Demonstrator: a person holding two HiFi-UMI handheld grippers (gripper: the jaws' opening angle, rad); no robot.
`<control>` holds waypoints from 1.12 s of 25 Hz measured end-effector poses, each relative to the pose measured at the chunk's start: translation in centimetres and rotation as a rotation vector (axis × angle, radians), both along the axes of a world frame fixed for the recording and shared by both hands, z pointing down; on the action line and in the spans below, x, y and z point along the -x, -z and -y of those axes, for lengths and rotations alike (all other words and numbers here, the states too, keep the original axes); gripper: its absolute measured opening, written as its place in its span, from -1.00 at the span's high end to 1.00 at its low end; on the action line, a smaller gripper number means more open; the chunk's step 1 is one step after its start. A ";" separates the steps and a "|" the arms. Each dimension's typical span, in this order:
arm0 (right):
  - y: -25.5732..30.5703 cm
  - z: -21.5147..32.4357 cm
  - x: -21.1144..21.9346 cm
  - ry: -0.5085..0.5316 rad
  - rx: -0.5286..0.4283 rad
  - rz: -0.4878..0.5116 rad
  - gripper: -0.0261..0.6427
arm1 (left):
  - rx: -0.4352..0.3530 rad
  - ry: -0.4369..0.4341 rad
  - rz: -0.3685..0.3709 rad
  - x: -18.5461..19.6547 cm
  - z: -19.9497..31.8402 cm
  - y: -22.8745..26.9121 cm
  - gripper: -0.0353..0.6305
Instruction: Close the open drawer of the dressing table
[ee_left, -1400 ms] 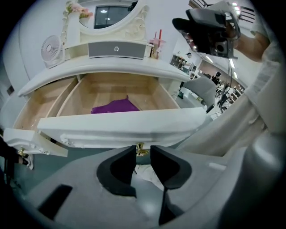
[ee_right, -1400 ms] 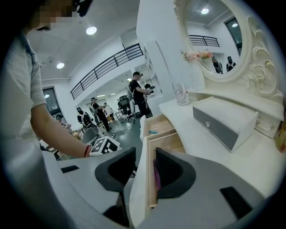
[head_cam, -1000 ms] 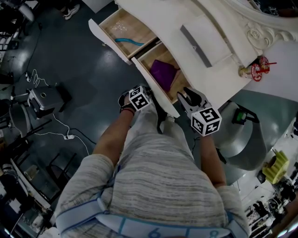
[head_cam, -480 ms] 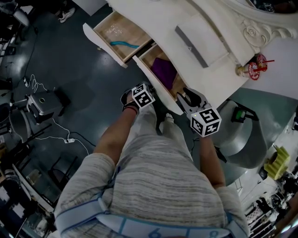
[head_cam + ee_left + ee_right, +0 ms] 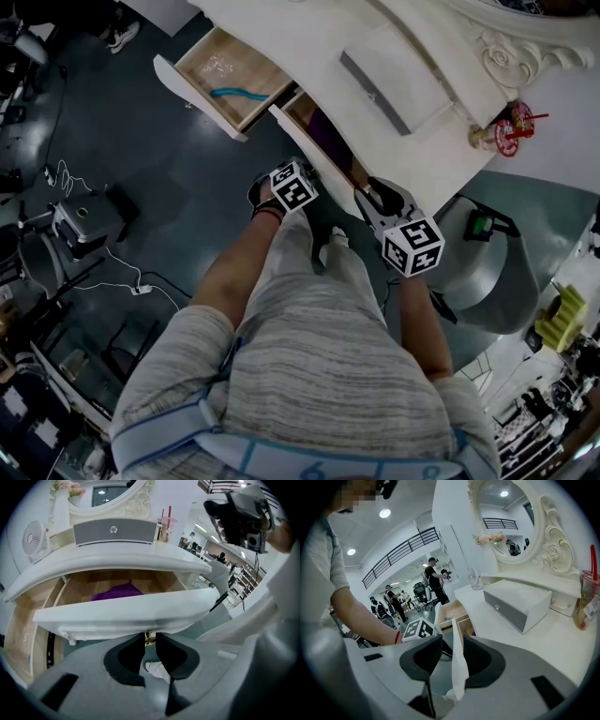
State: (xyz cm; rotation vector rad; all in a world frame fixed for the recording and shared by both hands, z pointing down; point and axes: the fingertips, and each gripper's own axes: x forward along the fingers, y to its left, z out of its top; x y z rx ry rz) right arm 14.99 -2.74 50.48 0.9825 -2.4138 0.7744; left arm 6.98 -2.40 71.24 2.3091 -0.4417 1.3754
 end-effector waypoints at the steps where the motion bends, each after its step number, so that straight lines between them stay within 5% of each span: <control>1: 0.0 0.1 -0.1 -0.003 0.001 0.000 0.61 | -0.001 -0.003 -0.001 -0.3 0.3 0.0 0.65; 28: -1.0 0.9 -3.0 -0.072 0.026 -0.016 0.61 | -0.053 -0.030 -0.035 -6.4 6.7 0.2 0.65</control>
